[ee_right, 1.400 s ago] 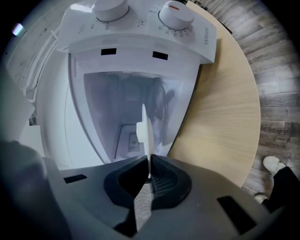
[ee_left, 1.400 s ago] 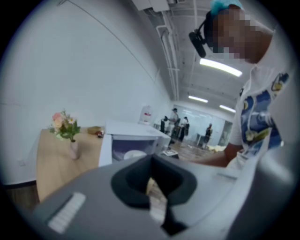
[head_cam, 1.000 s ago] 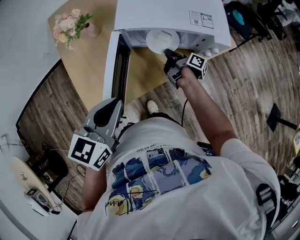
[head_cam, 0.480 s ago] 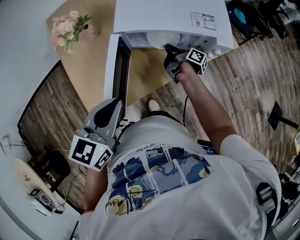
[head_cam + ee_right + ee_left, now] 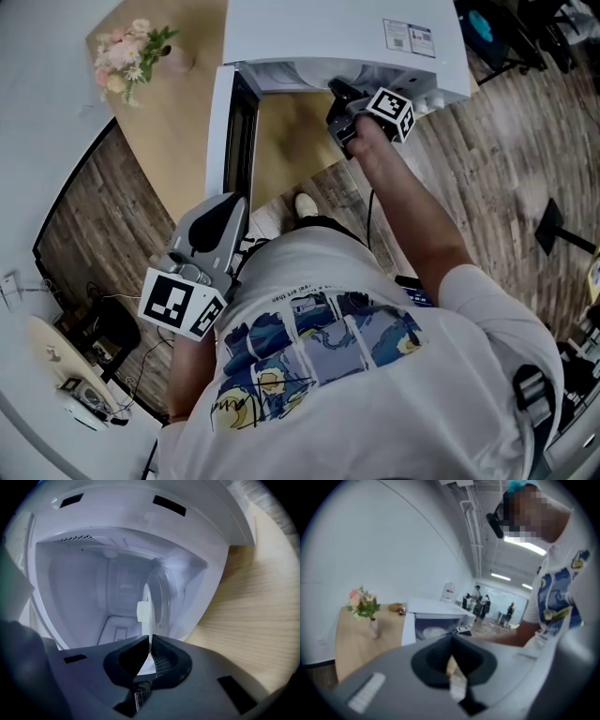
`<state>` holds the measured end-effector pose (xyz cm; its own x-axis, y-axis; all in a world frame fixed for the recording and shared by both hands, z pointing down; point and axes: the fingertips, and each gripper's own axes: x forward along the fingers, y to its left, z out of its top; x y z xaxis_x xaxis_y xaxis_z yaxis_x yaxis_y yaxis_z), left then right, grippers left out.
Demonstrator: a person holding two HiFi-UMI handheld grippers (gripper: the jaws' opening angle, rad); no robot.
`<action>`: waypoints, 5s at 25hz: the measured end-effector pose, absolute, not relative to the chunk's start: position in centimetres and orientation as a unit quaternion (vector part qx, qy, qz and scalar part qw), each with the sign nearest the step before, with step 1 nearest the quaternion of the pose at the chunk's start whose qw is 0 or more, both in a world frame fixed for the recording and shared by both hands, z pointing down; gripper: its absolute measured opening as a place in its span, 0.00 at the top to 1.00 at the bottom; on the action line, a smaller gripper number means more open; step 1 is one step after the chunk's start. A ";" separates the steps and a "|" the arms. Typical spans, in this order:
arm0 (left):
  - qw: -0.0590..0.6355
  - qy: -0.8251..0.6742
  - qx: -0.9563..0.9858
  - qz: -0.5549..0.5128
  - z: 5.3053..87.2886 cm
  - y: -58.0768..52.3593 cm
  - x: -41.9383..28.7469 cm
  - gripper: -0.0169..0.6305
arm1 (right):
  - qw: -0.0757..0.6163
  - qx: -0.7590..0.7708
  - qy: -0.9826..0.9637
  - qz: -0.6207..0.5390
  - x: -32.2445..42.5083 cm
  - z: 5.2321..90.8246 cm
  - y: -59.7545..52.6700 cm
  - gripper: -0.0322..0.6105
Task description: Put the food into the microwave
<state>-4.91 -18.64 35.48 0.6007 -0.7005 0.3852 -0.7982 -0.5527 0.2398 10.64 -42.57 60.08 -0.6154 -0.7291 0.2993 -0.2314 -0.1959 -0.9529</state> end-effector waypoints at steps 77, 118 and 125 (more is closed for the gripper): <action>0.181 -0.398 0.895 0.089 34.0 -9.5 -9.0 0.96 | -0.251 -0.459 0.790 -0.319 9.7 56.8 -29.0 0.87; 0.198 -0.320 0.924 0.066 36.9 6.0 -14.3 0.96 | -0.265 -0.395 0.847 -0.236 1.0 46.4 -0.7 0.94; 0.218 -0.307 0.924 0.067 38.9 6.8 -13.6 0.96 | -0.282 -0.373 0.854 -0.229 0.4 46.4 1.6 0.94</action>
